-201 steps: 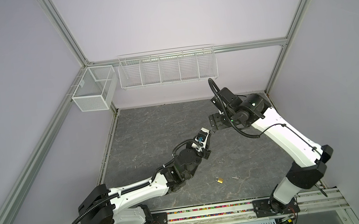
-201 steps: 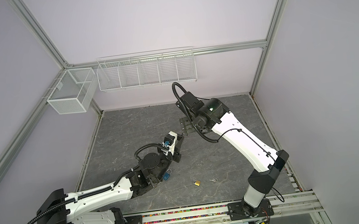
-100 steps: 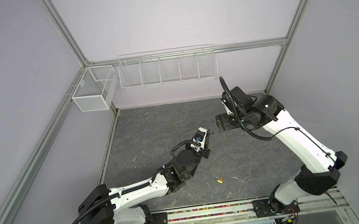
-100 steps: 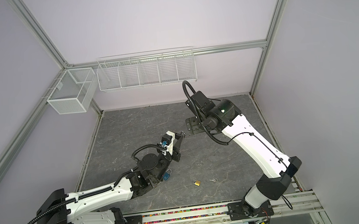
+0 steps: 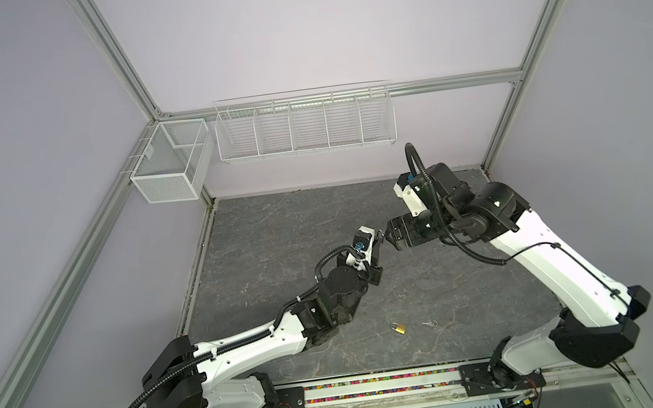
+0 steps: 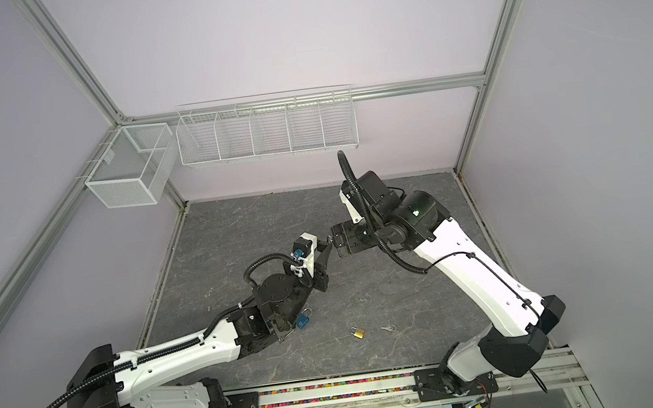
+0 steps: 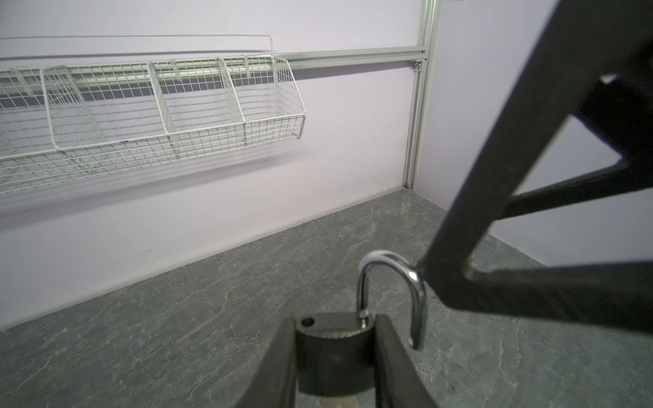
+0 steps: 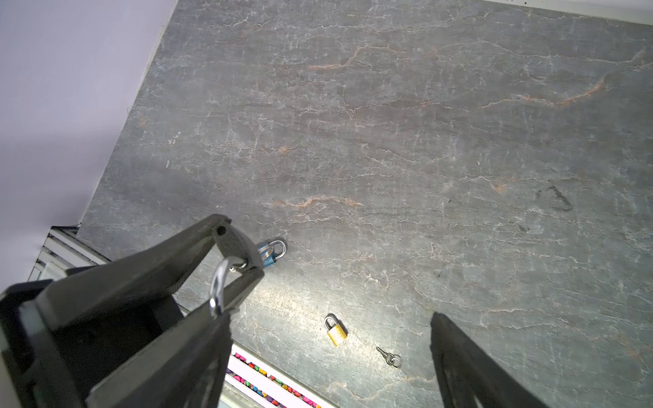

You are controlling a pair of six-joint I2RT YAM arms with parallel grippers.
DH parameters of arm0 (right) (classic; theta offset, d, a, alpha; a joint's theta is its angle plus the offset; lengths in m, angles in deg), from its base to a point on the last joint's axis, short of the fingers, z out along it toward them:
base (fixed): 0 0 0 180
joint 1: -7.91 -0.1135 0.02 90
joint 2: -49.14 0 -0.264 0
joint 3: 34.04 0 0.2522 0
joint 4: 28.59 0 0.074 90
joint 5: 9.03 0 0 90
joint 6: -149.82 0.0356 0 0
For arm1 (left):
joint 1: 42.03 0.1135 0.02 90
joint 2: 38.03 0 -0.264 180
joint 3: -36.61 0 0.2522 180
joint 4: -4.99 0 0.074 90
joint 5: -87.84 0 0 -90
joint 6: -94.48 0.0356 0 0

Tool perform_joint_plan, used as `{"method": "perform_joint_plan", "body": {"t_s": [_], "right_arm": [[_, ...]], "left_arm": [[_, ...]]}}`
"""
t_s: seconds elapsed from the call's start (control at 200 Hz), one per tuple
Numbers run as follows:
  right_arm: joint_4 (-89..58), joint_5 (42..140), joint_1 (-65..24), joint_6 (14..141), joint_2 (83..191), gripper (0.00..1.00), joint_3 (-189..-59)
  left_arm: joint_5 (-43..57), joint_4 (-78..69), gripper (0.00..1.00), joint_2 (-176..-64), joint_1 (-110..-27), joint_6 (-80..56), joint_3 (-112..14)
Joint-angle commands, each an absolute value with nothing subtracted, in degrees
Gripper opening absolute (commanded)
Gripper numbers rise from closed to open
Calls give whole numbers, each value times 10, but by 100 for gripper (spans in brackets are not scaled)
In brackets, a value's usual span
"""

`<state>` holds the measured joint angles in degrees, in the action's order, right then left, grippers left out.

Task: Unlock with the key
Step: 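Hold the opened shackle with the right gripper while the left gripper holds the padlock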

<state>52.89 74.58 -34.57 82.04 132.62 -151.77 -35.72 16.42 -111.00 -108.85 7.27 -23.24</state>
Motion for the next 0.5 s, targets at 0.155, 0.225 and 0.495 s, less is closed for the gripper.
{"method": "perform_joint_plan", "body": {"t_s": [0.155,0.225,0.495], "right_arm": [[511,739,-348,804,1322,89,-1513],[509,738,-349,801,1313,89,-1512],[508,756,-357,803,1318,90,-1503]], "left_arm": [[-358,161,0,-1100,-1090,58,-254],[-366,154,0,-1101,-1090,56,-258],[-364,161,0,-1108,-1090,55,-263]]}}
